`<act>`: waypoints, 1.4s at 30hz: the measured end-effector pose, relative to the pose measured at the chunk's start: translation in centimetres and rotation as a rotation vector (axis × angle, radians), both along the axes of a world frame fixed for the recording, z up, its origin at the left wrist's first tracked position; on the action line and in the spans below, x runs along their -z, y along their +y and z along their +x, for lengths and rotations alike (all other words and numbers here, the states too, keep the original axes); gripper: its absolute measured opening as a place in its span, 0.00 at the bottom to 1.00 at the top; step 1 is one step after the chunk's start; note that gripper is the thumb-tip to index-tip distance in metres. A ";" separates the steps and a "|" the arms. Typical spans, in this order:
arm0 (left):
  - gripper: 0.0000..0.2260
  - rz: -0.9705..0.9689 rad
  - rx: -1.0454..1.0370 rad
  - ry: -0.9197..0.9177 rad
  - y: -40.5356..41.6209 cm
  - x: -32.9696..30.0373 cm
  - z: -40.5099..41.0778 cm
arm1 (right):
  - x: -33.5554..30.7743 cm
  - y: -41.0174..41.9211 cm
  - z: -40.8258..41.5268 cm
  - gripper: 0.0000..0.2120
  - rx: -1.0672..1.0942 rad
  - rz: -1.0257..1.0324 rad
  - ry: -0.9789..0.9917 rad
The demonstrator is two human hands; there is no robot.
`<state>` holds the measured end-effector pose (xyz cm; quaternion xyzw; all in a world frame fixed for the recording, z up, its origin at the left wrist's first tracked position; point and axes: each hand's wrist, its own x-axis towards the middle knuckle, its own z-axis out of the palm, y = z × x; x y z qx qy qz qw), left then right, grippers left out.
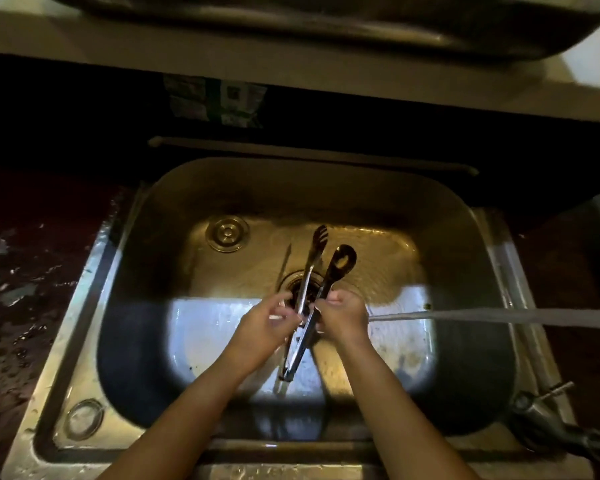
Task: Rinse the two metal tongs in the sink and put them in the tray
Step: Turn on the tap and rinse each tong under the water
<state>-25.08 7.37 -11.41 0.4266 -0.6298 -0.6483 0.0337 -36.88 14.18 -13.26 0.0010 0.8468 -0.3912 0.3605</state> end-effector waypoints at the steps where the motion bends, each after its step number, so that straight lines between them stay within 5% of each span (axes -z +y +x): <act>1: 0.08 0.115 -0.006 0.018 1.1 -0.9 -0.6 | -0.8 1.4 -0.4 0.12 0.038 -0.016 -0.006; 6: 0.06 0.436 -0.029 0.094 2.9 -2.5 -0.5 | -2.5 3.5 0.1 0.07 0.080 -0.104 -0.072; 11: 0.03 0.509 0.031 0.129 5.1 -3.7 -1.1 | -4.6 6.1 1.6 0.09 0.315 -0.298 -0.196; 16: 0.02 0.548 0.122 0.116 5.3 -4.9 -1.7 | -6.1 9.2 1.7 0.07 0.240 -0.342 -0.245; 21: 0.05 0.549 0.182 0.082 4.6 -5.6 -2.3 | -6.3 12.4 0.5 0.21 -0.157 -0.106 0.475; 28: 0.05 0.535 0.236 0.100 4.0 -6.0 -2.1 | -6.0 12.4 -2.4 0.22 -0.874 -0.002 0.728; 32: 0.05 0.532 0.233 0.119 3.8 -6.3 -2.1 | -6.5 11.5 -5.9 0.22 -0.768 0.170 0.783; 38: 0.03 0.589 0.216 0.197 3.7 -6.2 -2.7 | -7.0 12.8 -2.1 0.24 -1.009 -0.151 0.765; 42: 0.06 0.630 0.249 0.235 3.8 -5.9 -3.0 | -7.5 11.4 -6.0 0.18 -0.656 0.047 0.774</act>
